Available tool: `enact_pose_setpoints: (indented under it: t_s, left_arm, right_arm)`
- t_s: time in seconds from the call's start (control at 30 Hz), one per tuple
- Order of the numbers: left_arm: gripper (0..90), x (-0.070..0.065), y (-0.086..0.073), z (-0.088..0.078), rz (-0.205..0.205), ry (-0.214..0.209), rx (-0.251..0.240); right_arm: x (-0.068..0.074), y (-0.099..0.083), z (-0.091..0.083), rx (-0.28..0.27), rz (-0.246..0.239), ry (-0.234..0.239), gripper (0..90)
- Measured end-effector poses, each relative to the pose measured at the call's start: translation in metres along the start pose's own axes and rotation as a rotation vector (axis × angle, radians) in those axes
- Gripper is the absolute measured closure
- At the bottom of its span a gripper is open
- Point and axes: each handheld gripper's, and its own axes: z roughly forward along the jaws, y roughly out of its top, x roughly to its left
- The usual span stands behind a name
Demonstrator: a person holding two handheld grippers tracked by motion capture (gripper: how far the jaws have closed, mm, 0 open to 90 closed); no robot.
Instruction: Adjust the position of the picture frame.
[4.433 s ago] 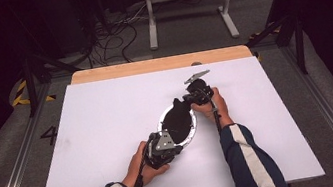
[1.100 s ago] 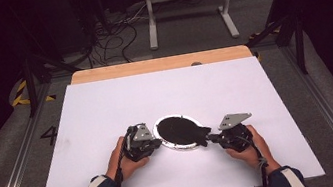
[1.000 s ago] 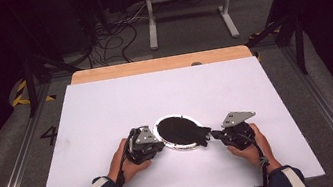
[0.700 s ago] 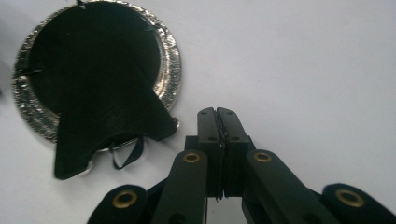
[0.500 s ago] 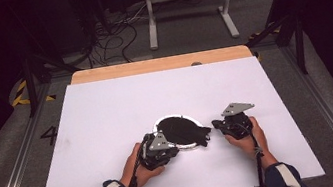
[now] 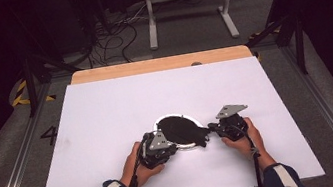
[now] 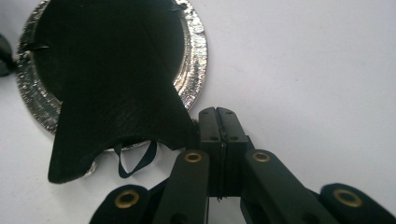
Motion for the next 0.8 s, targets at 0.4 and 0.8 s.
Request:
enact_pose_setpoints:
  t_s: [0.4, 0.8]
  left_arm:
    - [83.1, 0.012, -0.004, -0.004, -0.018, 0.030, 0.000]
    - [79.5, 0.026, -0.005, -0.005, -0.045, 0.075, -0.002]
  right_arm:
    - [0.015, -0.005, -0.006, 0.002, -0.049, 0.028, 90.0]
    - [0.037, -0.008, -0.011, 0.010, -0.075, 0.070, 90.0]
